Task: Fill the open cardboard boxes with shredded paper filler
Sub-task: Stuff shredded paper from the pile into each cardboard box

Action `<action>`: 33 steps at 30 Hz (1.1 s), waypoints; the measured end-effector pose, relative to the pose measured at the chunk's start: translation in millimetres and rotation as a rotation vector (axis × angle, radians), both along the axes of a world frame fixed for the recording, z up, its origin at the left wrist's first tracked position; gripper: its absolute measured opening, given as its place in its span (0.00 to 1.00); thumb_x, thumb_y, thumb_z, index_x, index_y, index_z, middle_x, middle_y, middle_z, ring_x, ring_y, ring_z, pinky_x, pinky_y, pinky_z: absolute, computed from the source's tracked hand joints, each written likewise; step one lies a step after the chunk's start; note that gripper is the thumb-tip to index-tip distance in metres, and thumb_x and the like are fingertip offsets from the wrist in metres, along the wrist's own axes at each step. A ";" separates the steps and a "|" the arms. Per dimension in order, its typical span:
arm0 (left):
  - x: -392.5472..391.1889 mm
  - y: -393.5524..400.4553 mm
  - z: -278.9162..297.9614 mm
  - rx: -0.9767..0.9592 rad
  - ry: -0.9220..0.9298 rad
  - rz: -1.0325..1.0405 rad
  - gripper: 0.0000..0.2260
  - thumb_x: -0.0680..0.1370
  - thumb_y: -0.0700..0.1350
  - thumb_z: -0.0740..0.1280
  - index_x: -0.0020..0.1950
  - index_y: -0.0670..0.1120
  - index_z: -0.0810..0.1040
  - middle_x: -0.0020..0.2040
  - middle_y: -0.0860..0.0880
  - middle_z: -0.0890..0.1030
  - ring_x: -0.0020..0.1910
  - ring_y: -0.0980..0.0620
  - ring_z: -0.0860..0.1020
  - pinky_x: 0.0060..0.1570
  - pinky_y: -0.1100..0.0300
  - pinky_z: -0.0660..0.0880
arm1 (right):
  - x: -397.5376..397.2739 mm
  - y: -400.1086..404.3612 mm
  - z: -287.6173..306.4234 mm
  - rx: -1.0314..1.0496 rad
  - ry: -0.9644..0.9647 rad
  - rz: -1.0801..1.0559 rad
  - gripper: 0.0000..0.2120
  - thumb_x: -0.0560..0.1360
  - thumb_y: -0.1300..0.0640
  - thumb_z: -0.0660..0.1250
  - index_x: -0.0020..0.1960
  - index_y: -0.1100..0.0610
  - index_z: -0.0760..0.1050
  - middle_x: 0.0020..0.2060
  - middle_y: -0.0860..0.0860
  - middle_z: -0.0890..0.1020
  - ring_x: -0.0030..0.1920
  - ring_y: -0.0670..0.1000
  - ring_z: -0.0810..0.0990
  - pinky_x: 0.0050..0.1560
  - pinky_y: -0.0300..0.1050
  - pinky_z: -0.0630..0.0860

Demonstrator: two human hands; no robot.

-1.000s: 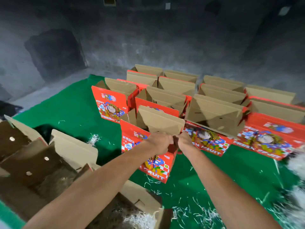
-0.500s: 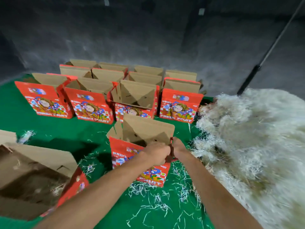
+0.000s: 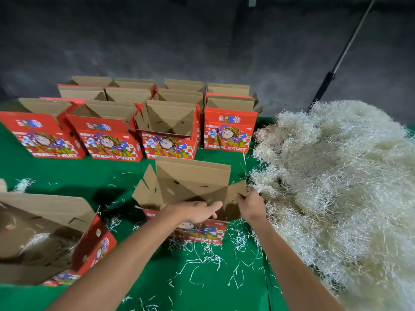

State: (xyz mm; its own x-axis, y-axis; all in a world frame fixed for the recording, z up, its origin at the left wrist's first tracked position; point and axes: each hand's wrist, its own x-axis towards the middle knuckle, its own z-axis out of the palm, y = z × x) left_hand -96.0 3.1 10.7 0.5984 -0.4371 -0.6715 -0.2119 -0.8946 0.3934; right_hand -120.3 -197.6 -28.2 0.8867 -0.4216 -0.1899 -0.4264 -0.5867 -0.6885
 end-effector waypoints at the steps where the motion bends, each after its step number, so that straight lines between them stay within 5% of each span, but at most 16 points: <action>1: 1.7 4.4 -6.9 0.039 -0.016 -0.031 0.38 0.74 0.75 0.42 0.73 0.55 0.70 0.79 0.48 0.62 0.74 0.45 0.65 0.72 0.43 0.59 | -3.7 -1.1 -4.3 -0.074 -0.017 -0.012 0.17 0.81 0.48 0.63 0.64 0.57 0.67 0.47 0.52 0.82 0.39 0.50 0.81 0.35 0.42 0.76; 3: -0.3 11.5 -24.1 0.080 -0.053 -0.058 0.38 0.74 0.75 0.45 0.71 0.53 0.70 0.73 0.47 0.70 0.67 0.45 0.72 0.64 0.47 0.68 | -10.1 2.7 -16.0 -0.217 -0.046 0.005 0.22 0.82 0.43 0.58 0.68 0.57 0.61 0.48 0.52 0.82 0.40 0.53 0.82 0.37 0.48 0.79; 5: -8.2 15.7 -44.2 0.056 -0.243 -0.039 0.39 0.75 0.75 0.42 0.66 0.51 0.76 0.65 0.45 0.78 0.61 0.45 0.77 0.60 0.50 0.71 | -12.0 11.0 -26.8 -0.286 -0.073 0.026 0.26 0.84 0.43 0.52 0.75 0.58 0.54 0.63 0.57 0.77 0.55 0.58 0.82 0.50 0.57 0.82; 8: -15.7 19.0 -66.4 0.012 -0.684 0.023 0.35 0.81 0.66 0.40 0.43 0.48 0.81 0.43 0.47 0.84 0.45 0.46 0.83 0.51 0.53 0.74 | -7.3 21.7 -36.9 -0.382 -0.008 0.030 0.33 0.84 0.42 0.44 0.81 0.62 0.42 0.80 0.59 0.52 0.79 0.59 0.57 0.75 0.60 0.63; 12: -25.0 15.5 -83.9 0.069 -0.969 0.048 0.33 0.84 0.57 0.46 0.32 0.48 0.82 0.28 0.52 0.81 0.25 0.54 0.78 0.29 0.62 0.65 | -0.3 22.4 -40.7 -0.355 0.214 0.070 0.49 0.76 0.27 0.37 0.80 0.64 0.41 0.80 0.62 0.42 0.80 0.59 0.43 0.79 0.59 0.48; 15: -32.4 12.4 -105.6 0.045 -1.044 0.101 0.28 0.85 0.53 0.50 0.37 0.48 0.84 0.32 0.53 0.83 0.30 0.55 0.79 0.36 0.59 0.73 | 4.4 20.4 -48.2 -0.208 0.263 0.149 0.50 0.75 0.24 0.45 0.81 0.63 0.48 0.80 0.61 0.51 0.79 0.62 0.53 0.77 0.58 0.54; 17: -28.7 11.3 -111.6 0.030 -1.063 0.123 0.27 0.85 0.53 0.51 0.38 0.47 0.85 0.33 0.52 0.84 0.31 0.54 0.80 0.38 0.58 0.74 | 7.1 21.0 -57.3 0.139 0.191 0.118 0.34 0.79 0.35 0.56 0.75 0.58 0.60 0.70 0.59 0.70 0.67 0.58 0.73 0.67 0.54 0.72; 20: -24.0 10.7 -111.2 0.050 -1.092 0.146 0.28 0.85 0.53 0.51 0.35 0.47 0.84 0.31 0.53 0.83 0.29 0.54 0.80 0.35 0.60 0.74 | 3.4 33.0 -62.8 0.586 0.161 0.020 0.13 0.81 0.50 0.58 0.60 0.54 0.74 0.50 0.53 0.82 0.46 0.50 0.79 0.44 0.43 0.72; 23: -29.9 10.8 -107.2 0.049 -1.092 0.178 0.30 0.85 0.53 0.50 0.31 0.47 0.83 0.27 0.54 0.80 0.25 0.55 0.77 0.32 0.63 0.71 | 1.5 41.6 -65.4 0.633 0.167 0.021 0.12 0.80 0.49 0.55 0.48 0.54 0.74 0.44 0.54 0.80 0.44 0.53 0.77 0.46 0.47 0.70; 28: -59.1 10.0 -103.3 0.022 -1.089 0.208 0.33 0.85 0.54 0.47 0.27 0.46 0.79 0.23 0.56 0.75 0.21 0.58 0.73 0.31 0.66 0.65 | -15.1 41.3 -66.9 0.636 0.233 -0.023 0.15 0.73 0.47 0.57 0.49 0.56 0.76 0.46 0.57 0.82 0.46 0.56 0.79 0.51 0.49 0.71; 33: -85.4 2.6 -97.5 -0.017 -0.990 0.179 0.29 0.83 0.55 0.50 0.33 0.47 0.83 0.28 0.54 0.81 0.27 0.56 0.79 0.39 0.63 0.75 | -41.2 32.2 -78.1 0.617 0.255 -0.018 0.24 0.69 0.43 0.56 0.56 0.56 0.75 0.59 0.58 0.79 0.60 0.57 0.77 0.65 0.59 0.70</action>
